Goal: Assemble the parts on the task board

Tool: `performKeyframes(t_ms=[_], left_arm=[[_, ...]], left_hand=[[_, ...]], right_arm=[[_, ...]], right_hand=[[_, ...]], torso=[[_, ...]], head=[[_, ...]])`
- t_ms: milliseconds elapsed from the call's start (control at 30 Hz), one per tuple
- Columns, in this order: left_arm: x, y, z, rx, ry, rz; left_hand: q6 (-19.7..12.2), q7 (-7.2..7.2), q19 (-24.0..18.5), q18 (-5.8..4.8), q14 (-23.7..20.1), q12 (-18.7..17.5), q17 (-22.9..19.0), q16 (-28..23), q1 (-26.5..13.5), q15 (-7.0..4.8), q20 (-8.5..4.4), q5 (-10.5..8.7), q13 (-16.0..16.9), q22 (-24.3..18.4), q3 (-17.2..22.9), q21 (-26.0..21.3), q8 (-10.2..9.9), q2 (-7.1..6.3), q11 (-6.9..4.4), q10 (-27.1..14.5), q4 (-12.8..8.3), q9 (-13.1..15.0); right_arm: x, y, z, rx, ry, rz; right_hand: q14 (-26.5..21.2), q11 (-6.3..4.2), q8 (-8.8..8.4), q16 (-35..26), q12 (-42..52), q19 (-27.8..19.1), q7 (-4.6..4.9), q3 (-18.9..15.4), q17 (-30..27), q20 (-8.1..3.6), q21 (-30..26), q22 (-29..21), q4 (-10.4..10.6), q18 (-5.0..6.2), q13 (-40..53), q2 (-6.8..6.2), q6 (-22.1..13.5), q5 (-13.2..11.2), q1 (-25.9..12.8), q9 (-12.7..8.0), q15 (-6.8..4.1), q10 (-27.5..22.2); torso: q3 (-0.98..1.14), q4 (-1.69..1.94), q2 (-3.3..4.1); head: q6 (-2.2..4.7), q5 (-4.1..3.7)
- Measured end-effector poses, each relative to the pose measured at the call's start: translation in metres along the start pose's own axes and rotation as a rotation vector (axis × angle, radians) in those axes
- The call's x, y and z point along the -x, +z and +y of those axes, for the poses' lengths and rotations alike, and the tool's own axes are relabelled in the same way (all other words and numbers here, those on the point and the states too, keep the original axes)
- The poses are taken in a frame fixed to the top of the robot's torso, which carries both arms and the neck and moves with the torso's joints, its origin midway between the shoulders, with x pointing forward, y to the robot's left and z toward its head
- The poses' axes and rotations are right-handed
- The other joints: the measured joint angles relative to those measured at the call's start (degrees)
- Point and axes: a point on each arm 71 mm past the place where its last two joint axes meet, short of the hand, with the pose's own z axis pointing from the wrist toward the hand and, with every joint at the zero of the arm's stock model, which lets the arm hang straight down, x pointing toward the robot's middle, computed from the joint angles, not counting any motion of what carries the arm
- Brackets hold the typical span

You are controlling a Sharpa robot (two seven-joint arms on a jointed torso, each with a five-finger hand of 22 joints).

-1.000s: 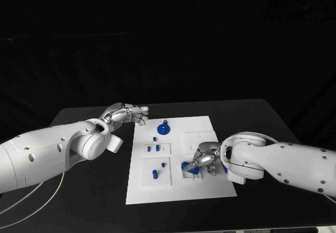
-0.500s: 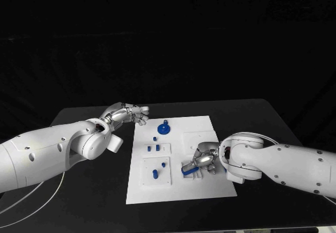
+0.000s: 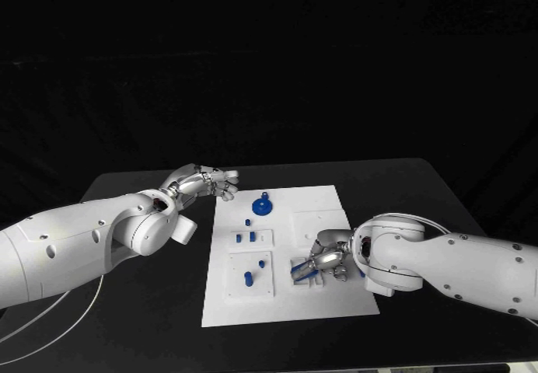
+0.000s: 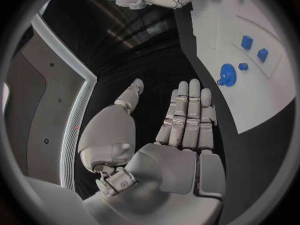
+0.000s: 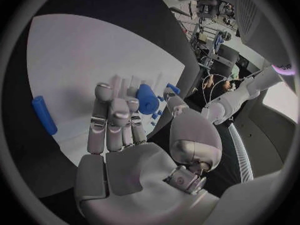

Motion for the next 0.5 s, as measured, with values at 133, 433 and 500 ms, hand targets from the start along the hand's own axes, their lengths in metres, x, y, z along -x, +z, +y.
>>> performKeyframes(t_ms=[133, 433, 500], left_arm=[[0.000, 0.000, 0.000, 0.001, 0.000, 0.000], [0.000, 0.000, 0.000, 0.002, 0.000, 0.000], [0.000, 0.000, 0.000, 0.002, 0.000, 0.000]], left_hand=[[0.0, 0.00, 0.0, 0.00, 0.0, 0.0, 0.0, 0.0, 0.0, 0.00, 0.00, 0.00, 0.0, 0.0, 0.0, 0.0, 0.0, 0.00, 0.00, 0.0, 0.0, 0.0], [0.0, 0.00, 0.0, 0.00, 0.0, 0.0, 0.1, -0.2, -0.4, 0.00, 0.00, 0.00, -0.1, 0.1, 0.0, 0.0, 0.0, 0.39, 0.00, 0.0, 0.0, 0.0], [0.0, 0.00, 0.0, -0.01, 0.0, 0.0, 0.2, -0.2, -0.4, 0.00, 0.00, 0.00, -0.1, 0.1, 0.0, 0.0, 0.0, 0.39, 0.00, 0.0, 0.0, 0.0]], right_arm=[[-0.001, -0.002, -0.001, 0.007, 0.001, 0.002], [0.002, -0.010, -0.001, 0.024, 0.009, -0.012], [0.004, -0.011, -0.001, 0.025, 0.008, -0.019]], right_hand=[[0.0, 0.00, -0.01, -0.2, -0.1, 0.0, 0.00, -0.2, 0.1, 0.02, 0.0, 0.0, 0.2, 0.00, 0.0, 0.96, 0.0, 0.0, -0.9, 0.0, 0.00, 0.0], [0.0, 0.00, 0.00, -0.2, -0.1, 0.1, -0.01, -0.5, 0.2, -0.13, 0.0, 0.0, 0.2, 0.00, 0.1, 3.37, 0.0, -0.4, -1.1, 0.0, 0.00, 0.0], [0.0, 0.00, 0.00, -0.2, -0.1, 0.2, -0.01, -0.6, 0.2, -0.13, 0.0, 0.0, 0.2, 0.00, 0.1, 3.37, 0.0, -0.4, -1.1, 0.0, 0.00, 0.0]], torso=[[0.01, 0.00, 0.00], [0.02, 0.00, 0.00], [0.00, 0.00, 0.00]], head=[[0.02, 0.01], [0.02, 0.05], [0.02, 0.05]])
